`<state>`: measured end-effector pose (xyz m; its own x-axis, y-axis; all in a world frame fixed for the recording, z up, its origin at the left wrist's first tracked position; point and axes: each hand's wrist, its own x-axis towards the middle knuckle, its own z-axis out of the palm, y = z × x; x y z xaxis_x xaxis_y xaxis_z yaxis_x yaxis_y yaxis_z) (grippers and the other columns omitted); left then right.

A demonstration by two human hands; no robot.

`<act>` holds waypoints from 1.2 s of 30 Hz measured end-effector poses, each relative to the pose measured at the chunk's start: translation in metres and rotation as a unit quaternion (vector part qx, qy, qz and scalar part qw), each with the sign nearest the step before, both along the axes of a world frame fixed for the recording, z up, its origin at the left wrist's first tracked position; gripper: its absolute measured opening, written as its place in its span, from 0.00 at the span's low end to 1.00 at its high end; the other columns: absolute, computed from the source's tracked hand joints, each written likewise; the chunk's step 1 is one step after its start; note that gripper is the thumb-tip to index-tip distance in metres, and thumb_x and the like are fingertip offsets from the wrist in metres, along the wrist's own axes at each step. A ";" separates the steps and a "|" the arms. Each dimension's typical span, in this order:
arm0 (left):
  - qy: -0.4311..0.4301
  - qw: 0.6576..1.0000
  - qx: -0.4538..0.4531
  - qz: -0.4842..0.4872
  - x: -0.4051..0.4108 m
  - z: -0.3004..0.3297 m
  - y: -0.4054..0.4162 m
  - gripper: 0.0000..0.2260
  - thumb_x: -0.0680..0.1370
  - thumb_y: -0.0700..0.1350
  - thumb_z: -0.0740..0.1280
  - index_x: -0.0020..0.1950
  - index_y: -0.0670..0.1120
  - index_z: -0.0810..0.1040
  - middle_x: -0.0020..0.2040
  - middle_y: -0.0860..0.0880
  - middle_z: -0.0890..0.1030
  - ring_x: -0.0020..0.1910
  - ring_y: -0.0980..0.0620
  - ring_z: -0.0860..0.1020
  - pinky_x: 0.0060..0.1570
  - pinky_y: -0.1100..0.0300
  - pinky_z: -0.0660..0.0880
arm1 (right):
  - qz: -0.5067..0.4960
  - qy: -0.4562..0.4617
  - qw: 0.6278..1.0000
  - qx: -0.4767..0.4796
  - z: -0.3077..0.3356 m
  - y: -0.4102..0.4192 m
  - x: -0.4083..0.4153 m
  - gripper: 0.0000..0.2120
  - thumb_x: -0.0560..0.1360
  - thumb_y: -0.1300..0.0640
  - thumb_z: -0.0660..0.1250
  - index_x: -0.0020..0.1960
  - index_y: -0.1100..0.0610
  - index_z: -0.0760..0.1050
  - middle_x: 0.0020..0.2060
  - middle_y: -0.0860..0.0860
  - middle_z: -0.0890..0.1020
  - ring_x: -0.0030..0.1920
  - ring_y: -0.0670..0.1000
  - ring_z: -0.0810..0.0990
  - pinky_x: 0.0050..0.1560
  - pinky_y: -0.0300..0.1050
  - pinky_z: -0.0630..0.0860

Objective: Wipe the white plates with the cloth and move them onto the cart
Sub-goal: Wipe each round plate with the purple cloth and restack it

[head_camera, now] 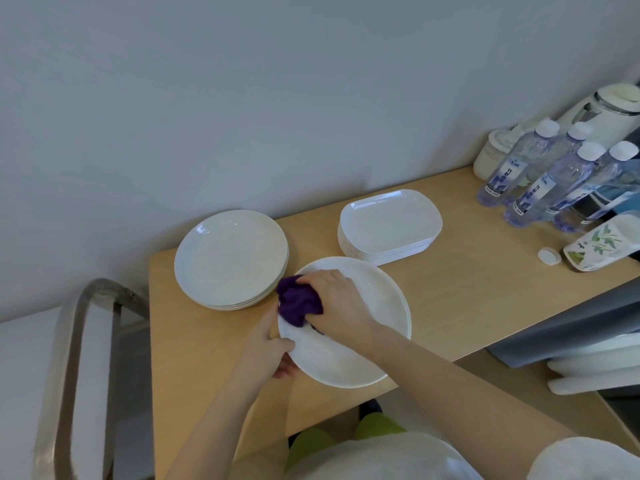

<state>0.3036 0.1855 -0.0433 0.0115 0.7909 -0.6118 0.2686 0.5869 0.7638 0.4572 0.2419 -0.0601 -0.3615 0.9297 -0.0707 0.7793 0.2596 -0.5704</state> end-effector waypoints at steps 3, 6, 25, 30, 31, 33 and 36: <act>-0.003 1.000 0.014 -0.002 0.000 -0.003 -0.001 0.26 0.73 0.33 0.63 0.63 0.59 0.69 0.30 0.46 0.82 0.26 0.48 0.80 0.28 0.59 0.77 | 0.048 0.008 0.999 -0.006 -0.003 -0.024 -0.001 0.21 0.68 0.49 0.69 0.61 0.48 0.73 0.56 0.45 0.78 0.58 0.49 0.71 0.57 0.46 0.67; -0.002 1.000 0.026 0.010 0.002 -0.004 -0.005 0.27 0.74 0.32 0.64 0.63 0.62 0.68 0.33 0.44 0.83 0.28 0.48 0.81 0.28 0.60 0.78 | 0.044 -0.020 0.999 -0.018 -0.003 -0.046 0.010 0.21 0.71 0.45 0.68 0.61 0.48 0.71 0.54 0.45 0.78 0.55 0.49 0.69 0.56 0.46 0.71; 0.010 0.999 0.028 0.018 0.004 0.004 -0.006 0.29 0.75 0.33 0.61 0.68 0.61 0.66 0.29 0.45 0.82 0.25 0.49 0.79 0.27 0.61 0.76 | -0.044 -0.040 0.996 0.063 -0.005 0.006 -0.004 0.20 0.71 0.50 0.67 0.62 0.52 0.72 0.59 0.46 0.76 0.58 0.54 0.70 0.56 0.47 0.66; 0.018 0.999 0.034 0.018 0.004 -0.003 -0.006 0.22 0.74 0.32 0.63 0.65 0.52 0.71 0.29 0.45 0.81 0.25 0.49 0.79 0.26 0.61 0.76 | 0.027 -0.042 0.995 0.083 -0.015 -0.025 -0.013 0.23 0.70 0.45 0.68 0.62 0.51 0.72 0.57 0.47 0.77 0.58 0.54 0.71 0.53 0.47 0.65; 0.017 0.999 0.034 0.018 0.005 -0.004 -0.006 0.22 0.74 0.32 0.63 0.64 0.51 0.71 0.29 0.46 0.81 0.25 0.49 0.79 0.26 0.60 0.76 | 0.050 -0.059 0.993 0.091 -0.015 -0.027 -0.009 0.23 0.70 0.45 0.69 0.63 0.51 0.72 0.58 0.48 0.77 0.58 0.54 0.71 0.53 0.47 0.66; 0.012 0.999 0.034 0.020 0.006 -0.004 -0.007 0.22 0.74 0.33 0.64 0.63 0.55 0.71 0.28 0.47 0.81 0.25 0.49 0.78 0.26 0.60 0.76 | 0.080 -0.094 0.987 0.099 -0.013 -0.022 0.000 0.23 0.71 0.45 0.69 0.64 0.52 0.72 0.59 0.48 0.77 0.58 0.54 0.71 0.54 0.48 0.67; 0.005 0.999 0.032 0.024 0.006 -0.003 -0.007 0.28 0.75 0.33 0.62 0.65 0.64 0.66 0.29 0.46 0.82 0.25 0.49 0.78 0.25 0.61 0.75 | 0.057 -0.127 0.985 0.100 -0.007 -0.003 0.009 0.22 0.72 0.48 0.67 0.65 0.51 0.71 0.61 0.48 0.76 0.60 0.54 0.70 0.55 0.47 0.65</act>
